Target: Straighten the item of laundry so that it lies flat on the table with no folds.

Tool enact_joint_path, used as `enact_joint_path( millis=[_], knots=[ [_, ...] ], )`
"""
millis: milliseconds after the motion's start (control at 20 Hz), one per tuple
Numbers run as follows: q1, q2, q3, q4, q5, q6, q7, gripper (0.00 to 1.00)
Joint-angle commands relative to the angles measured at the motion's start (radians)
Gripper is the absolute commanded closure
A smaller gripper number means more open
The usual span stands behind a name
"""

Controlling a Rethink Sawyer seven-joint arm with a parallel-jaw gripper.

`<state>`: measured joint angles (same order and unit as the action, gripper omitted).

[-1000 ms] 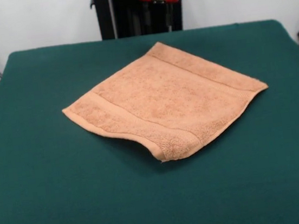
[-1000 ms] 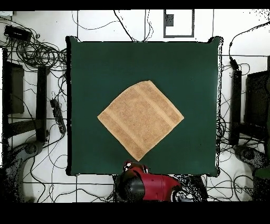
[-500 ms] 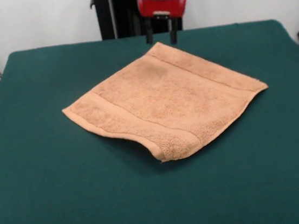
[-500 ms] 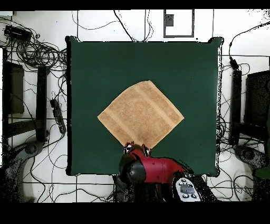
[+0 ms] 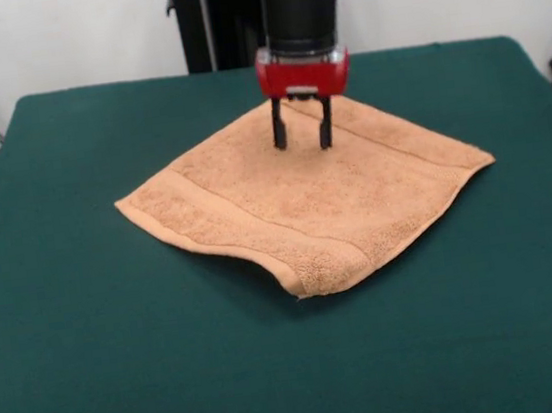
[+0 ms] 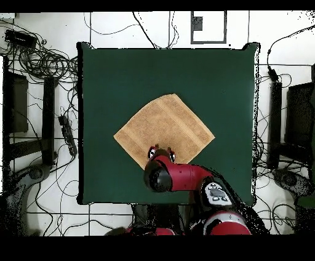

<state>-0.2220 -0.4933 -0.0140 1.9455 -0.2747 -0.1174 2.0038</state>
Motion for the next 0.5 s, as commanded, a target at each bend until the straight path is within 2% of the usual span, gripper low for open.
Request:
enact_joint_path(
  millis=[50, 250, 500],
  knots=[
    [-0.03, 0.22, 0.175, -0.209, -0.037, -0.127, 0.092, 0.0],
    [-0.031, 0.312, 0.174, -0.259, -0.047, -0.184, 0.107, 0.0],
    [0.0, 0.345, 0.127, -0.239, -0.035, -0.177, 0.126, 0.0]
  ],
)
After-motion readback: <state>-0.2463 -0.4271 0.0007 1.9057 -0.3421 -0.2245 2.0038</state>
